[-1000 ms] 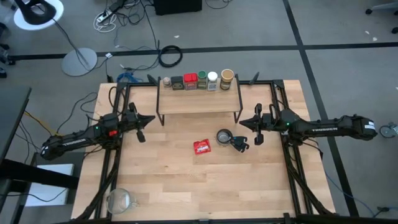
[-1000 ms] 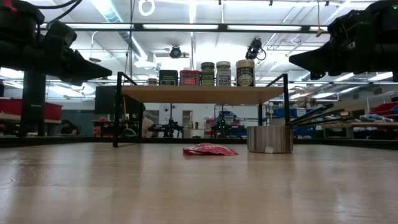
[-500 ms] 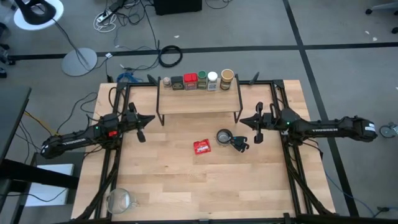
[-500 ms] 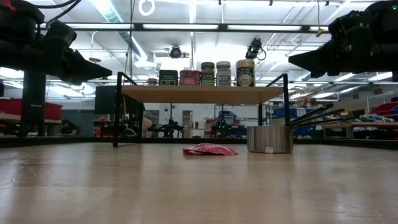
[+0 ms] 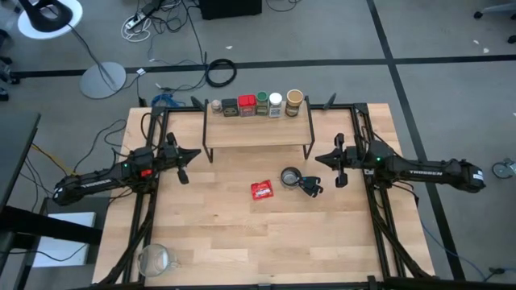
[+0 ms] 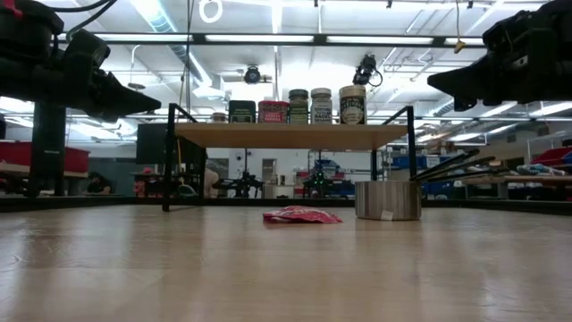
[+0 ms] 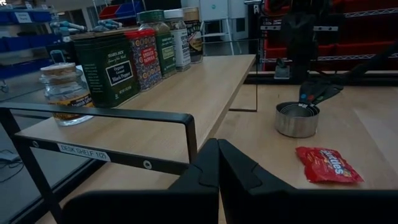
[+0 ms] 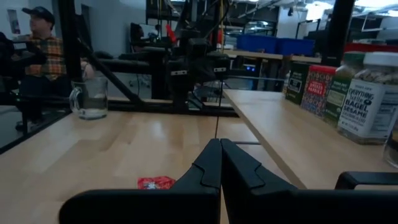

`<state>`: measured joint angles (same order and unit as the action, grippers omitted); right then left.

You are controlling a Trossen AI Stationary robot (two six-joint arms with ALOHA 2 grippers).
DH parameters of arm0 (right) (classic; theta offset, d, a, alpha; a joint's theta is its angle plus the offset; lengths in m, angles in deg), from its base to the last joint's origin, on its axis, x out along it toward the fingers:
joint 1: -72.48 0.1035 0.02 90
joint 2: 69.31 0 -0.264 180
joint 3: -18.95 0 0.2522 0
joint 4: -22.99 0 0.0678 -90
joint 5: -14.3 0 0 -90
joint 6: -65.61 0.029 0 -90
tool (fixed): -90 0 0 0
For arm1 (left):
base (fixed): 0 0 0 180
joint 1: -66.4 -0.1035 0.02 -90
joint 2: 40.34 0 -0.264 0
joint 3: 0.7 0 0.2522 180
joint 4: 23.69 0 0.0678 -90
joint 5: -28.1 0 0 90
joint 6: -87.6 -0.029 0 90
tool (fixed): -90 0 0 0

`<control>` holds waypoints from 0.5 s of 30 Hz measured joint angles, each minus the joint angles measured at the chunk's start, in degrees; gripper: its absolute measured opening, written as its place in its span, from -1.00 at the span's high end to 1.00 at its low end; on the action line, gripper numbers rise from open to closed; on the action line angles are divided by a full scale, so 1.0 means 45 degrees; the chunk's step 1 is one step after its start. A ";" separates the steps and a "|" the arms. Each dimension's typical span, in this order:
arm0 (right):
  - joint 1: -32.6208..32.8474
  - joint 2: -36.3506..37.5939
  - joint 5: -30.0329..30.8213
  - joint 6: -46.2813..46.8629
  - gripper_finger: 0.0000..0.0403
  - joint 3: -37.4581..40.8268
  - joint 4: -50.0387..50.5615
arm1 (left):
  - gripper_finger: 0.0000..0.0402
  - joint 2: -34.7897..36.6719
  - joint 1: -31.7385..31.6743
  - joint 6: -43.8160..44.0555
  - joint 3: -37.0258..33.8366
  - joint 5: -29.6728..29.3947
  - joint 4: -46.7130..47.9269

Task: Shelf spices
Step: Return to Home Position

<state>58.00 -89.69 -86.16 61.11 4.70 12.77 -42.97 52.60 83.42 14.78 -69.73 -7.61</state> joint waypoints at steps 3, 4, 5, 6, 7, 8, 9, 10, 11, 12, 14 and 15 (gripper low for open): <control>0.0000 0.0572 0.0039 -0.0203 1.00 0.0000 0.0497 | 0.99 0.0000 0.0000 0.0000 0.0000 -0.0005 0.0003; 0.0000 0.0793 0.0042 -0.0247 1.00 0.0000 0.0688 | 0.99 0.0000 0.0000 0.0000 0.0000 -0.0006 0.0003; 0.0000 0.1009 0.0047 -0.0257 1.00 0.0000 0.0912 | 0.99 0.0000 0.0000 0.0003 0.0000 -0.0005 0.0005; 0.0000 0.1237 0.0054 -0.0260 1.00 0.0000 0.1179 | 0.99 0.0000 0.0000 0.0010 0.0000 -0.0010 0.0008; 0.0000 0.1463 0.0054 -0.0260 1.00 0.0005 0.1422 | 0.99 0.0000 0.0000 0.0010 0.0000 -0.0010 0.0008; 0.0000 0.1693 0.0059 -0.0255 1.00 0.0005 0.1650 | 0.99 0.0000 0.0000 0.0010 0.0000 -0.0010 0.0008; 0.0000 0.1917 0.0064 -0.0248 1.00 0.0005 0.1939 | 0.99 0.0000 0.0000 0.0010 0.0000 -0.0013 0.0008; 0.0000 0.2132 0.0064 -0.0240 1.00 0.0005 0.2184 | 0.99 0.0000 0.0000 0.0010 0.0000 -0.0015 0.0010; 0.0000 0.2348 0.0068 -0.0222 1.00 0.0005 0.2404 | 0.99 0.0000 0.0000 0.0015 0.0000 -0.0015 0.0012; 0.0000 0.2565 0.0073 -0.0164 1.00 0.0005 0.2612 | 0.99 0.0000 0.0000 0.0015 0.0000 -0.0015 0.0012; 0.0000 0.2963 0.0073 -0.0148 1.00 0.0005 0.2959 | 0.99 0.0000 0.0000 0.0005 0.0000 -0.0019 0.0012; 0.0000 0.3142 0.0073 -0.0148 1.00 0.0005 0.3157 | 0.99 0.0000 0.0000 0.0005 0.0000 -0.0019 0.0017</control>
<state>58.00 -75.55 -85.83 60.44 4.72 26.97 -42.97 52.60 83.44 14.78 -69.82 -7.53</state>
